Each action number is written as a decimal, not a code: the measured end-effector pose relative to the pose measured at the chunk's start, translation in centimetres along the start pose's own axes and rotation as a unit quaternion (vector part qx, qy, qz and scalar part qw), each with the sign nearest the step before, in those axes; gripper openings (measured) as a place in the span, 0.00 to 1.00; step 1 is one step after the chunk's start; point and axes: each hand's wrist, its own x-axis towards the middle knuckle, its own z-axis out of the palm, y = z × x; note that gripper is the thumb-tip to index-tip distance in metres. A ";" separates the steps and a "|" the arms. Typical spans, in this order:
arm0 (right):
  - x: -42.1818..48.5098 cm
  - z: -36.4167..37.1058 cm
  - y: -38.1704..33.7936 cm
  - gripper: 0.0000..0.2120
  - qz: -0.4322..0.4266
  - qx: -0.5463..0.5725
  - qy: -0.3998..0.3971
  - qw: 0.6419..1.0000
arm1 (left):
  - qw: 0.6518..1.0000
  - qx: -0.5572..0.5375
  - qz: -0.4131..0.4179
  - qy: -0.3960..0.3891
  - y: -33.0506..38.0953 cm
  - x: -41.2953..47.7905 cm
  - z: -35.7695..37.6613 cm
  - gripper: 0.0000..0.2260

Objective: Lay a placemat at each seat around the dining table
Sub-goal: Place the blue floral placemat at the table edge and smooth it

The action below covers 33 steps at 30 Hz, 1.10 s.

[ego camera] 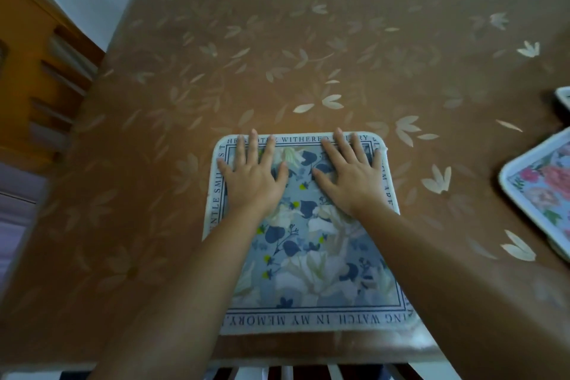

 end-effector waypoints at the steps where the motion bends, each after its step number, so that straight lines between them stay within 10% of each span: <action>1: -0.7 0.0 0.0 0.30 0.009 -0.004 0.001 1.000 | 1.000 -0.001 -0.006 0.001 -0.1 -0.7 0.1 0.26; 33: -19.5 -0.2 -3.6 0.29 0.043 0.033 -0.045 0.998 | 0.993 0.030 0.077 -0.088 1.0 -20.2 -2.1 0.28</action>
